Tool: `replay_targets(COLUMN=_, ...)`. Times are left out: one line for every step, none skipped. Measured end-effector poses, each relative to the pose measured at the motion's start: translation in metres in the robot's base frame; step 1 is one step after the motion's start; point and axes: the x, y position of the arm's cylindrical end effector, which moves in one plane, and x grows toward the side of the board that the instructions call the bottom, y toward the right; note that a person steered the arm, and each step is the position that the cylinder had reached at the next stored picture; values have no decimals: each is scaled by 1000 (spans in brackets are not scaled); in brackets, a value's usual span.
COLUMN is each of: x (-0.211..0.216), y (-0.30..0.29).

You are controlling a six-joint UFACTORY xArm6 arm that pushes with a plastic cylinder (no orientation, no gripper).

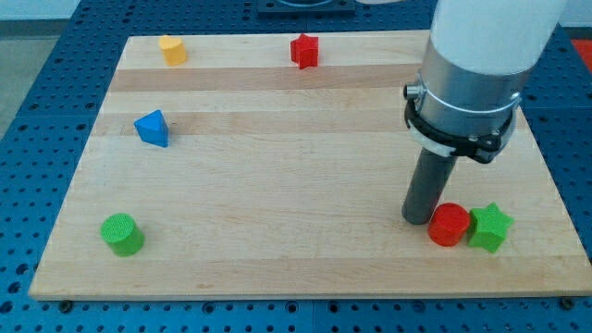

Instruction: Point at the green circle

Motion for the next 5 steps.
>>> replay_targets(x=12, y=-45)
replay_targets(x=40, y=-91)
replay_targets(x=62, y=-137)
replay_targets(x=63, y=-187)
replay_targets(x=63, y=-236)
